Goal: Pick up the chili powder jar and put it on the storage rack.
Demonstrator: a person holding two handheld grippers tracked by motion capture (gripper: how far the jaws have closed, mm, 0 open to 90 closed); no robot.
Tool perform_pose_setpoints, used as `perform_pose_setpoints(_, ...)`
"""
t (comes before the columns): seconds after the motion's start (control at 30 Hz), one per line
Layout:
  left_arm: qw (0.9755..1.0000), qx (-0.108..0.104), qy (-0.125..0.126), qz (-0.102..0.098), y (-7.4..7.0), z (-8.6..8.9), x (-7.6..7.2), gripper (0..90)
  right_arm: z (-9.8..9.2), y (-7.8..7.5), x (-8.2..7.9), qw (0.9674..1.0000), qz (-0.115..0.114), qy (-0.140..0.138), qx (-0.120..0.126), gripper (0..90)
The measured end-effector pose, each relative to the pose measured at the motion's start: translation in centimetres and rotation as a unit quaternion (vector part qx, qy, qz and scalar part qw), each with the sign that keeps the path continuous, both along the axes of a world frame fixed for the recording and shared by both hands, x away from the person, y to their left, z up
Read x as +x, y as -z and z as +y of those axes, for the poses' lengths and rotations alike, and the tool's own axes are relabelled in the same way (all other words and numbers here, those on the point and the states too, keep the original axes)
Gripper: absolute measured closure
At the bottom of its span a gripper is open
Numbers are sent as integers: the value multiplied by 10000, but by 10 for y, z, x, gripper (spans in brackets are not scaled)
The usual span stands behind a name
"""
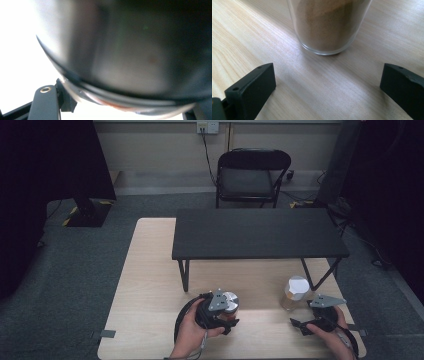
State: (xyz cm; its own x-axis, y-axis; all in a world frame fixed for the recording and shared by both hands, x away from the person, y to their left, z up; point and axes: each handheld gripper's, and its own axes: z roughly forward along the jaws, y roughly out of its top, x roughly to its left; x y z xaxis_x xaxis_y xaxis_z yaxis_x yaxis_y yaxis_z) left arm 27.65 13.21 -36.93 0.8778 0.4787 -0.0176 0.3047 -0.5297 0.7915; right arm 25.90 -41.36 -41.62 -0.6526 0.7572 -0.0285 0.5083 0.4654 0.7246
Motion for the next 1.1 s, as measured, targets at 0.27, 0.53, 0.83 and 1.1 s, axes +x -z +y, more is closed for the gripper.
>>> perform_pose_setpoints(0.27,10000,29,80,-26,-18,-10,7,308,0,0,0,10000,1,0,0,0)
perform_pose_setpoints(0.53,9999,-52,126,-10,-33,-13,15,308,0,0,0,10000,1,0,0,0)
perform_pose_setpoints(0.83,9999,-7,149,-39,-52,-15,21,308,0,0,0,10000,-2,-3,-3,0)
perform_pose_setpoints(1.1,9998,22,220,-32,-67,-20,28,308,0,0,0,10000,1,0,-1,0)
